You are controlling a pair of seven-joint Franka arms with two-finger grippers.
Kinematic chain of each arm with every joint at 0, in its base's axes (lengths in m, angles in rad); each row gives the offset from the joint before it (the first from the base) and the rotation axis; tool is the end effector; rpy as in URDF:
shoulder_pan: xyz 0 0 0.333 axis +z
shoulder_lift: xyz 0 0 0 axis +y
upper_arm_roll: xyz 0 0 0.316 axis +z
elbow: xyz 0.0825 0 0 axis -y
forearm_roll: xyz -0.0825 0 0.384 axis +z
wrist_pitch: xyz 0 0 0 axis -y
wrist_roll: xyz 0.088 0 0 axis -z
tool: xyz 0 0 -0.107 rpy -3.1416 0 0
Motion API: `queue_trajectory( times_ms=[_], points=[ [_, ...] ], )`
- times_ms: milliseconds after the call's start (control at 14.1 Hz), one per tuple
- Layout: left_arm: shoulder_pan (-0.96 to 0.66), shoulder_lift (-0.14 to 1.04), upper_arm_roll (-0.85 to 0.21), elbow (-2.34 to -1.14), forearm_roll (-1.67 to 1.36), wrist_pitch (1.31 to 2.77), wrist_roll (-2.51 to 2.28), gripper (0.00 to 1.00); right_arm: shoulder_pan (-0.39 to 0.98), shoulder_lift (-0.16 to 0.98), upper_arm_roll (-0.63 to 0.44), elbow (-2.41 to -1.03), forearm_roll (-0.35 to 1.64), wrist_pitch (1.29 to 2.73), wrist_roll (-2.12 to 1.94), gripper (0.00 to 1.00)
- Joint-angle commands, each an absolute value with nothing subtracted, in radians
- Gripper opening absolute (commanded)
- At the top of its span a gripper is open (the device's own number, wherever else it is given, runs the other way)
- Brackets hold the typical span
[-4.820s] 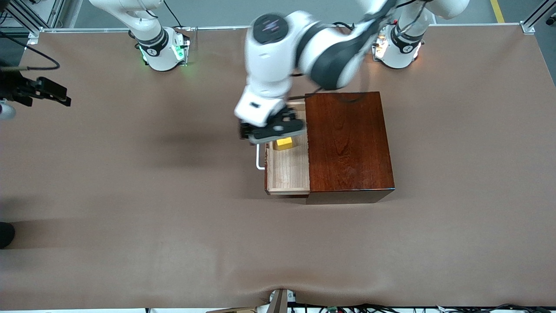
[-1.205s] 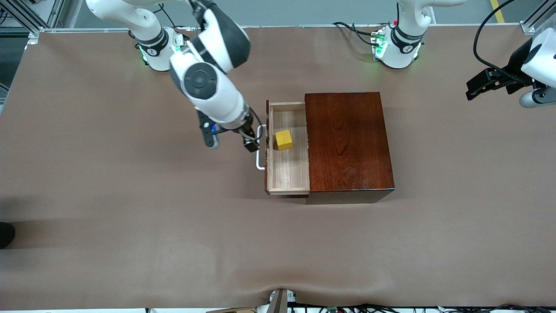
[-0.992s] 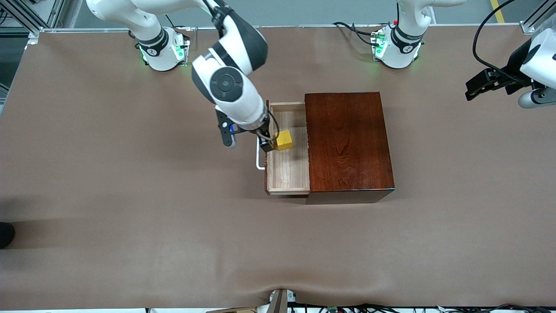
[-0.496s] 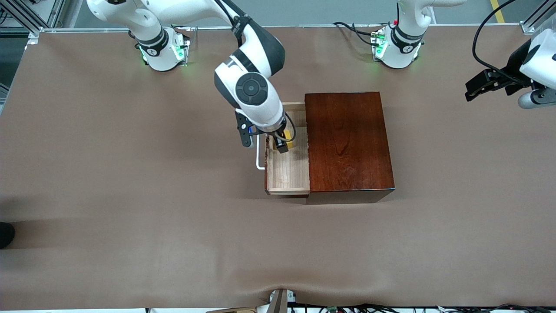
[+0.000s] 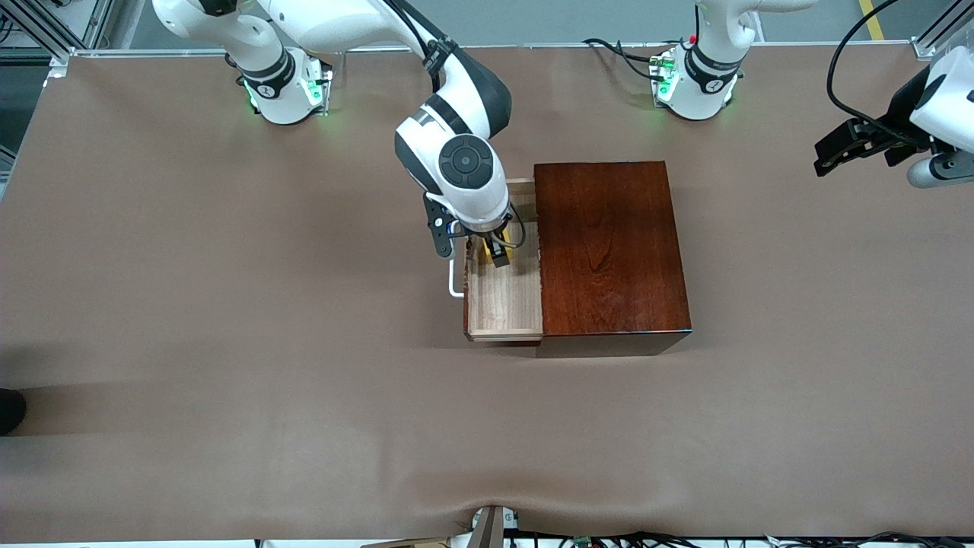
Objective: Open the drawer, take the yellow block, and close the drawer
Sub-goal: 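Close the right gripper on the yellow cube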
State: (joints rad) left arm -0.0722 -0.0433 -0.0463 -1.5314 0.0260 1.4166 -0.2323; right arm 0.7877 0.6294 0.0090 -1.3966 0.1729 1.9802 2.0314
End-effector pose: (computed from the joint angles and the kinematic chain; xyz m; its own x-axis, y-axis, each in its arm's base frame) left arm 0.5214 -0.0596 0.6532 0.9910 0.1179 -0.0631 0.1152 -0.9924 -0.0436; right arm 0.4946 0.5196 0.3352 0.2502 -0.9607 -0.1202 -0.9574 -0.2639 0.1171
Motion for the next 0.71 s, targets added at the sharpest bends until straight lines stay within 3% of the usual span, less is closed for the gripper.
queue_trajectory(
  times_ms=[0, 142, 425, 638],
  points=[
    [-0.071, -0.054, -0.055, -1.532, 0.043, 1.422, -0.229, 1.00, 0.814, 0.647, -0.002, -1.373, 0.131, 2.018, 2.057, 0.81],
    [-0.069, -0.055, -0.055, -1.532, 0.041, 1.422, -0.229, 1.00, 0.819, 0.661, -0.002, -1.373, 0.127, 2.036, 2.056, 0.67],
    [-0.067, -0.058, -0.055, -1.531, 0.040, 1.422, -0.232, 1.00, 0.819, 0.658, -0.002, -1.371, 0.127, 2.033, 2.052, 0.00],
    [-0.067, -0.052, -0.055, -1.532, 0.037, 1.424, -0.232, 1.00, 0.815, 0.654, 0.000, -1.365, 0.130, 2.029, 2.054, 0.00]
  ],
)
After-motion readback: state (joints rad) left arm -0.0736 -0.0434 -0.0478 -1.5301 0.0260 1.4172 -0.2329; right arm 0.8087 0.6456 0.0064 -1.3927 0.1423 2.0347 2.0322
